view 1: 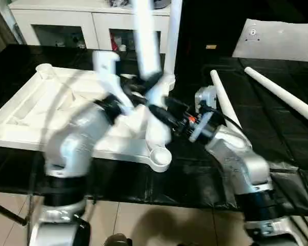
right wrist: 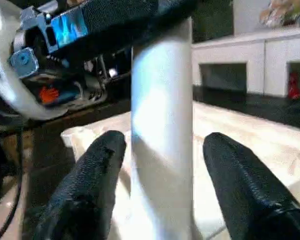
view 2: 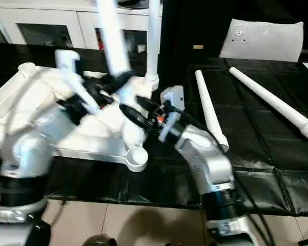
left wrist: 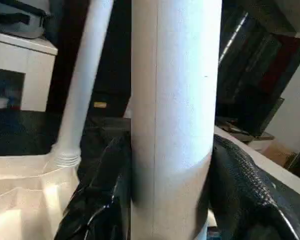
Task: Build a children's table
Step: Pick table leg
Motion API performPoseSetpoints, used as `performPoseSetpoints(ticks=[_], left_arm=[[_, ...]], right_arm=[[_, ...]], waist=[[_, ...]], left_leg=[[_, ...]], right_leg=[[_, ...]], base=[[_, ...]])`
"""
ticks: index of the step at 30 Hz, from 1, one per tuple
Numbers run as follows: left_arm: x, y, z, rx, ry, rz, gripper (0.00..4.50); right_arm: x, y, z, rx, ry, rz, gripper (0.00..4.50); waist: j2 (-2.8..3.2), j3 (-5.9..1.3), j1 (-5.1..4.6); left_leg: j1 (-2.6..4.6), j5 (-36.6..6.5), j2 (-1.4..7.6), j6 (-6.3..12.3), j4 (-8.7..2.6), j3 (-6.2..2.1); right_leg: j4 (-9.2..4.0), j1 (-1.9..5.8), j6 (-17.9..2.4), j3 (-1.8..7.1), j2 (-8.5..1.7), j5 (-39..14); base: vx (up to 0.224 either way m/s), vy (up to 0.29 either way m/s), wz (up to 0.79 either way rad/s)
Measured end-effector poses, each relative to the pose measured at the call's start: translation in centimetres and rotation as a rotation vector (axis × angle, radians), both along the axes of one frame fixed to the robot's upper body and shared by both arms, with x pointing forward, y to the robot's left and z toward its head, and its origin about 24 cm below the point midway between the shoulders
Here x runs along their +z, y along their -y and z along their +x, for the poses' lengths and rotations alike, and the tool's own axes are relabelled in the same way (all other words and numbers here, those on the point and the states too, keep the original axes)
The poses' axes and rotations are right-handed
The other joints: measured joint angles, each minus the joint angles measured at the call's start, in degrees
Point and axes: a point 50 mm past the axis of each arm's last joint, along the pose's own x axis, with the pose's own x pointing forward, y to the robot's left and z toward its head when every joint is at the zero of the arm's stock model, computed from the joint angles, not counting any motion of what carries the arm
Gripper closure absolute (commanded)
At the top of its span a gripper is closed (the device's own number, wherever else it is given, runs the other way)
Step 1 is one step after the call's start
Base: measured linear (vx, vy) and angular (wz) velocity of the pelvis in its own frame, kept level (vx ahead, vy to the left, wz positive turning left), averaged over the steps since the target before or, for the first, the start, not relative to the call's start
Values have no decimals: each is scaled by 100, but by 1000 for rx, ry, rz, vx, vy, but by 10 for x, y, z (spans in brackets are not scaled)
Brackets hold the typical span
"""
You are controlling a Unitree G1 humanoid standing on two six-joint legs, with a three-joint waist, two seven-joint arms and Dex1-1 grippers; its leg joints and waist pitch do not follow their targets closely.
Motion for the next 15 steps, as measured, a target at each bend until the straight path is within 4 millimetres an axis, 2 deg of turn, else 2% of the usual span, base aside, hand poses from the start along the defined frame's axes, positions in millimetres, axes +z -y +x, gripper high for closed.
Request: performPoseSetpoints(ticks=[6,15], left_arm=[[5,-2,0,-110,2,20,268],[16,4,-7,-352,41,48,268]], right_arm=[[14,12,5,77,-10,-24,84],[19,27,4,245,-81,-72,82]], waist=[[-10,0,15],[-26,3,17]], left_leg=[[-2,6,-1,8,3,0],[-1,22,-1,35,5,0]], right_leg=[[0,0,-1,0,-2,5],[6,0,-4,-1,-2,8]], base=[[0,0,0],[0,0,0]])
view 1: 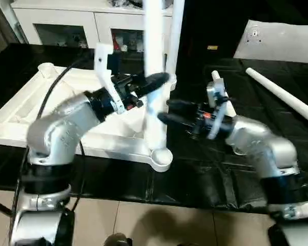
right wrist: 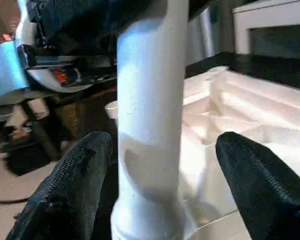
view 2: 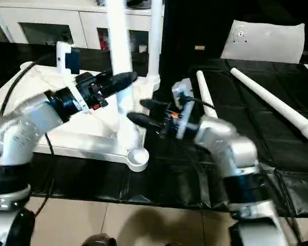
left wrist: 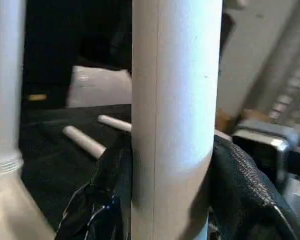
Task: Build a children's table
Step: Pick table leg
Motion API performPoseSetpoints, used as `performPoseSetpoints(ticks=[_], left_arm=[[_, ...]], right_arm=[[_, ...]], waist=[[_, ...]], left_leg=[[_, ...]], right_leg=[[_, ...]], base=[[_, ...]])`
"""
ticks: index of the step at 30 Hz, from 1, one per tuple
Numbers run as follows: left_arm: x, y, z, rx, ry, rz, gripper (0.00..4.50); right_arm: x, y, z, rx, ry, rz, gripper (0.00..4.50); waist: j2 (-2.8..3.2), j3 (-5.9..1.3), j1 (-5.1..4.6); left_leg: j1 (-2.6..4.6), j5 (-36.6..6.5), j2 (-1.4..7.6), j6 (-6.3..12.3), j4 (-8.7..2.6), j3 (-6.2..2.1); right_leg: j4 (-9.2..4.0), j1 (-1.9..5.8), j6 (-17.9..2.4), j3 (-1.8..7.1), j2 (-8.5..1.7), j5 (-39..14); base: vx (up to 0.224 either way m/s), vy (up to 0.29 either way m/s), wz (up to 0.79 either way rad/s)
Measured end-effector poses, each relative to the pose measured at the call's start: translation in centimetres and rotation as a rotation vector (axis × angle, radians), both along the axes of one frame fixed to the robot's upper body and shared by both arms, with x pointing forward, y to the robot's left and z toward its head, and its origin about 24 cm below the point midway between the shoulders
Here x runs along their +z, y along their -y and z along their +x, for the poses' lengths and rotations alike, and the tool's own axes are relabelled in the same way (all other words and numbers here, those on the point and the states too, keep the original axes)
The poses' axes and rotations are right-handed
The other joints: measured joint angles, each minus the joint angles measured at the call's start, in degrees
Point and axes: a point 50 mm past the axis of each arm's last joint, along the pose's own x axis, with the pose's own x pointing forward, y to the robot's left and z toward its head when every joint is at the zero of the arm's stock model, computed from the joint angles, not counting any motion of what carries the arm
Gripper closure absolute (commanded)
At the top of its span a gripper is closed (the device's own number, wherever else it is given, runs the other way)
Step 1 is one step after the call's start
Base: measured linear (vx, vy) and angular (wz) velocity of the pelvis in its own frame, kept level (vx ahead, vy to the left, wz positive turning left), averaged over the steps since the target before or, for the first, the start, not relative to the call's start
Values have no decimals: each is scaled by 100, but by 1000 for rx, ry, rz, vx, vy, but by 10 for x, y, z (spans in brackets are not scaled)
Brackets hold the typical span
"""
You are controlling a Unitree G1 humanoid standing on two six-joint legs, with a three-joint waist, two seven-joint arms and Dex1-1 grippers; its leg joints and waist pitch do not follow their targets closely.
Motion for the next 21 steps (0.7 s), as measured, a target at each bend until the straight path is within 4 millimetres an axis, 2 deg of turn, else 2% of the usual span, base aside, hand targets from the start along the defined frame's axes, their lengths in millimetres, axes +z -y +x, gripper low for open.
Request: performPoseSetpoints(ticks=[6,16,21], left_arm=[[1,10,-11,-199,31,55,268],[5,25,-17,-332,75,87,268],[7,32,-18,-368,91,102,268]], right_arm=[[-4,-2,-7,137,-20,-30,82],[-14,-10,-12,235,-44,-78,82],[-18,-13,-14,270,-54,-103,129]], waist=[[-2,1,0],[-4,0,0],[-4,0,0]], left_leg=[[2,5,0,7,0,0],[3,7,0,6,4,0],[2,7,0,6,4,0]], right_leg=[[3,0,-1,0,-1,1],[6,1,-5,0,-1,4],[6,1,-5,0,-1,4]], base=[[0,0,0],[0,0,0],[0,0,0]])
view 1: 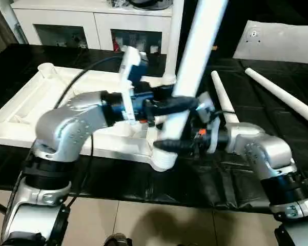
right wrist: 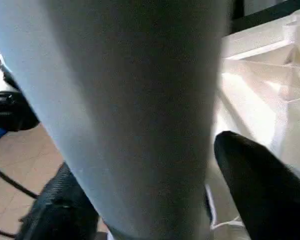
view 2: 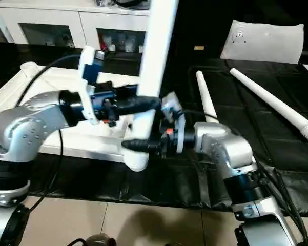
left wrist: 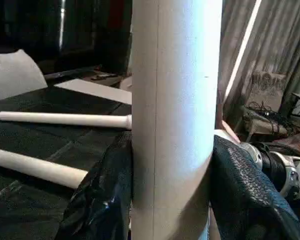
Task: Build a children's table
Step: Pick table leg
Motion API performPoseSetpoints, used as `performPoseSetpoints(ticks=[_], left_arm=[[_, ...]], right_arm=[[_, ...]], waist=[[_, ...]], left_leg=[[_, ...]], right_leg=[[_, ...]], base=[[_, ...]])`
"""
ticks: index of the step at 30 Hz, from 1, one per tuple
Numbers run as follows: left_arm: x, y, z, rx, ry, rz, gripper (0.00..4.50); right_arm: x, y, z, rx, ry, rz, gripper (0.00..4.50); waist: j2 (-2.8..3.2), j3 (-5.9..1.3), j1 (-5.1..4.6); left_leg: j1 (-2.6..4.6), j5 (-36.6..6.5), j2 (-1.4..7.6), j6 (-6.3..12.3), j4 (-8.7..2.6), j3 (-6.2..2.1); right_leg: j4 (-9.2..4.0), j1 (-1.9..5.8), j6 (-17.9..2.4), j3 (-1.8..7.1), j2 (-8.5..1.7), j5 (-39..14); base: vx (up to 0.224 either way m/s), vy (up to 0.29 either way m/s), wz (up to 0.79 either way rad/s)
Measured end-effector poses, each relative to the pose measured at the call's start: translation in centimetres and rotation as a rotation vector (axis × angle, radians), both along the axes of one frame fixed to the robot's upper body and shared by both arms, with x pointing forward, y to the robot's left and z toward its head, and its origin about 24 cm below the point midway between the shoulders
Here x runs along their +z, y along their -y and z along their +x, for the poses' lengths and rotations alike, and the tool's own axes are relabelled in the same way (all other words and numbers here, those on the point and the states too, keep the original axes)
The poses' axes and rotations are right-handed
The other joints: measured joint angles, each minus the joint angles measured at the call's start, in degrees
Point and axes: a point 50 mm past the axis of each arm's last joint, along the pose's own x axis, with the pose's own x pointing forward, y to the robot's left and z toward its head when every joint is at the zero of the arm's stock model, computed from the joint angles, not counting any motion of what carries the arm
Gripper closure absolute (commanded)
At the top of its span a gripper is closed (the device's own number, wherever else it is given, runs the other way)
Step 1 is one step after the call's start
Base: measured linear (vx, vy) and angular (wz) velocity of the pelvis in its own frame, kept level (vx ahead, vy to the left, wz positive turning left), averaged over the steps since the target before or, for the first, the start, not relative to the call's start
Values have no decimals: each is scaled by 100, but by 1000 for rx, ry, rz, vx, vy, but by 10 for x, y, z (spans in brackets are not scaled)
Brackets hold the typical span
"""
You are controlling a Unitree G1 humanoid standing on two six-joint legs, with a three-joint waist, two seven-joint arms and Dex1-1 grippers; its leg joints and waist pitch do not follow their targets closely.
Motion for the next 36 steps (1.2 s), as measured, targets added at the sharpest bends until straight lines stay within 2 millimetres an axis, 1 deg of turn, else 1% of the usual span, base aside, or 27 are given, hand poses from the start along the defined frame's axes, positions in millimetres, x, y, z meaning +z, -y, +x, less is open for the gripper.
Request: performPoseSetpoints(ticks=[2,4,10,12,13,15,21,22,24,25,28,31,33,35,36], left_arm=[[1,0,0,-4,12,3,268],[1,0,0,0,18,8,268],[0,-1,2,3,18,20,268],[-1,-1,3,-1,17,23,268],[-1,-1,3,-2,19,25,268],[-1,-2,3,-1,24,32,268],[-1,-1,3,6,15,30,268],[-1,-2,3,8,5,27,233],[-1,0,3,5,-16,9,198],[-1,0,3,3,-23,-3,198],[1,2,2,-5,-46,-49,164],[5,5,0,-5,-57,-110,147],[7,8,1,20,-73,-175,118],[10,11,1,36,-80,-223,98],[12,11,1,46,-82,-248,98]], right_arm=[[0,0,0,3,0,1,161],[0,0,0,5,0,1,165],[-1,-2,-1,19,1,5,224],[-2,-2,-1,19,3,0,224],[-2,-2,-1,19,4,-1,239],[-2,-3,-1,21,8,-4,244],[-3,-3,0,16,8,-2,246],[-3,-4,0,18,7,1,247],[-3,-5,0,19,12,7,249],[-2,-6,0,18,17,13,249],[0,-7,0,17,29,24,252],[1,-9,0,11,32,28,253],[1,-14,0,-12,40,40,253],[1,-19,1,-49,49,66,253],[2,-21,2,-71,56,77,253]], waist=[[0,0,1],[0,0,0],[0,0,1],[0,0,2],[0,0,2],[0,0,1],[0,0,0],[0,0,0],[0,0,0],[0,0,1],[0,0,2],[0,0,3],[0,-1,3],[1,-1,3],[1,-1,2]], left_leg=[[1,0,0,0,0,0],[1,0,0,0,0,0],[1,0,0,0,2,0],[0,0,0,0,3,0],[0,0,0,0,3,0],[0,0,0,0,3,0],[1,0,0,0,6,0],[0,0,0,-1,7,0],[1,0,0,-1,8,0],[0,0,0,-1,9,0],[0,-1,0,-1,12,0],[-1,-1,0,-1,14,0],[0,-1,1,-1,15,0],[0,-1,1,-1,15,-1],[0,-1,1,-2,16,-1]], right_leg=[[0,0,0,0,0,0],[1,0,0,0,0,0],[2,0,0,0,0,0],[2,0,0,0,0,0],[2,0,0,0,0,0],[2,0,-1,0,0,1],[5,0,-2,0,0,2],[6,0,-3,0,0,2],[6,1,-3,0,0,3],[6,1,-4,0,0,3],[6,1,-5,0,-1,4],[7,1,-6,0,-1,4],[7,4,-6,0,-1,5],[6,4,-5,-1,-1,7],[6,4,-5,-1,-2,7]], base=[[0,0,0],[0,0,0],[0,0,0],[0,0,0],[0,0,0],[0,0,0],[0,0,0],[0,0,0],[0,0,0],[0,0,0],[0,0,0],[0,0,0],[0,0,0],[0,0,0],[0,0,0]])
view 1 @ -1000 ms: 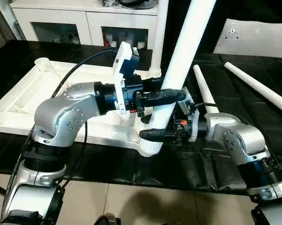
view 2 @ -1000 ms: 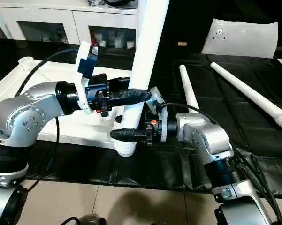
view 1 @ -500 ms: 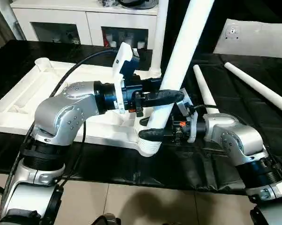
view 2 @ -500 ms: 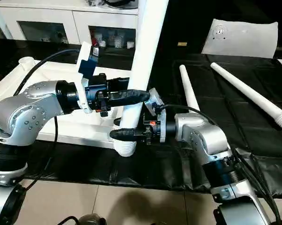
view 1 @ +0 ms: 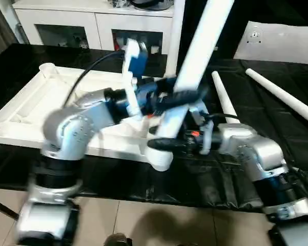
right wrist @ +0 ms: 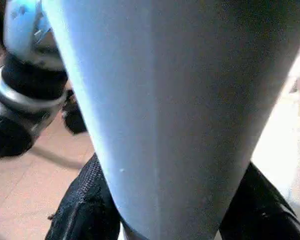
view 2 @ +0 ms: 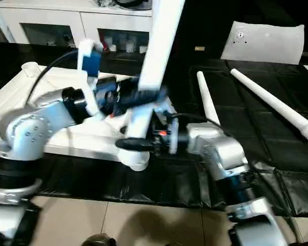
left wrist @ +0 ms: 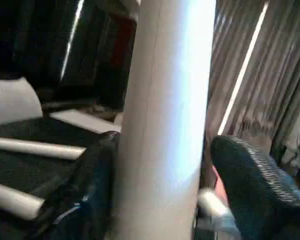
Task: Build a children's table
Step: Pick table leg
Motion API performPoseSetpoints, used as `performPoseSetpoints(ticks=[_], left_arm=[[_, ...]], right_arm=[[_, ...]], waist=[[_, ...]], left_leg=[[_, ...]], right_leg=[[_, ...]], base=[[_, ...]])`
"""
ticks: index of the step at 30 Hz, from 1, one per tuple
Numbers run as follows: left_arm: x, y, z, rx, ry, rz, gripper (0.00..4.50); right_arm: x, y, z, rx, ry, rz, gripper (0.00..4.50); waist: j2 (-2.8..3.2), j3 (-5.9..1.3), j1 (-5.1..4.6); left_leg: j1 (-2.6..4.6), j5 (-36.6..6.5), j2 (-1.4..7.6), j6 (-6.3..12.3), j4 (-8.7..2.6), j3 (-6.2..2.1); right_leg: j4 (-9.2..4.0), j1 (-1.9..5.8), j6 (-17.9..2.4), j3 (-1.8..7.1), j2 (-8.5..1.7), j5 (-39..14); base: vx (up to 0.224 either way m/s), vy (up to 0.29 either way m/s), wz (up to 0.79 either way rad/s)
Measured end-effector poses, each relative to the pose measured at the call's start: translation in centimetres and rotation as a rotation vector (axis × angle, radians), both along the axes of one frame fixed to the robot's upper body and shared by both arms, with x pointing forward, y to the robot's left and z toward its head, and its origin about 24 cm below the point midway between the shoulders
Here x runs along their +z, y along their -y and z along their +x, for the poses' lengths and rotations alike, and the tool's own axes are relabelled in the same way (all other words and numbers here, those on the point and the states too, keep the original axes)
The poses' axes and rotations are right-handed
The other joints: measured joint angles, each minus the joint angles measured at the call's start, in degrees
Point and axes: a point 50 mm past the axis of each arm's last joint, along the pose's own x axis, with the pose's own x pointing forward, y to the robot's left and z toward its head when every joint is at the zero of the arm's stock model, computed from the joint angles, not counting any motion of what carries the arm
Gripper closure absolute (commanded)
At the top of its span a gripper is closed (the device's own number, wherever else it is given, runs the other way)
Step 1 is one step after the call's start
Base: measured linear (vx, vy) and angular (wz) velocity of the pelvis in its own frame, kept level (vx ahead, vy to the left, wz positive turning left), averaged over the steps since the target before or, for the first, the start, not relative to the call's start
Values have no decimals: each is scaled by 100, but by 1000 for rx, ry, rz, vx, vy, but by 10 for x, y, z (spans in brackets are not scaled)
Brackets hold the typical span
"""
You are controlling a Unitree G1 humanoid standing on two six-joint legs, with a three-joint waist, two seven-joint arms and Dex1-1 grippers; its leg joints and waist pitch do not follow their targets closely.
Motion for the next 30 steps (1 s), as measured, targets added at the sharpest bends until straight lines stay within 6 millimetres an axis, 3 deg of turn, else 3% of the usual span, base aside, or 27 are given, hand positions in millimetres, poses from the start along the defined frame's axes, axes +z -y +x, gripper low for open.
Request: performPoseSetpoints(ticks=[5,10,18,21,24,30], left_arm=[[3,-10,1,61,-44,-144,52],[-1,-31,3,169,-9,-117,14],[-57,-82,7,383,15,360,0],[-74,-87,5,334,84,573,0],[-92,-97,5,270,120,747,33],[-119,-103,0,74,127,874,77]], right_arm=[[-6,1,4,-151,-4,-3,253],[-17,14,7,-296,-51,-2,257],[-32,41,10,-622,25,-122,257],[-36,44,11,-698,62,-179,257],[-43,48,8,-730,40,-202,257],[-47,48,0,-719,18,-184,257]], waist=[[5,-3,-4],[9,-3,-20],[18,-7,-29],[19,-7,-23],[20,-6,-36],[28,-3,-42]], left_leg=[[2,-11,0,-18,-1,0],[4,-9,0,-20,-2,-1],[20,0,0,-36,-21,-1],[23,0,-2,-37,-21,-1],[29,0,-4,-37,-24,-1],[28,0,-4,-37,-27,0]], right_leg=[[-4,4,3,0,0,2],[-7,4,11,-1,1,4],[-10,7,40,1,3,-8],[-11,10,40,5,3,-7],[-12,13,41,9,3,-6],[-14,12,37,11,3,-3]], base=[[0,0,0],[0,0,0],[0,0,0],[0,0,0],[0,0,0],[0,0,0]])
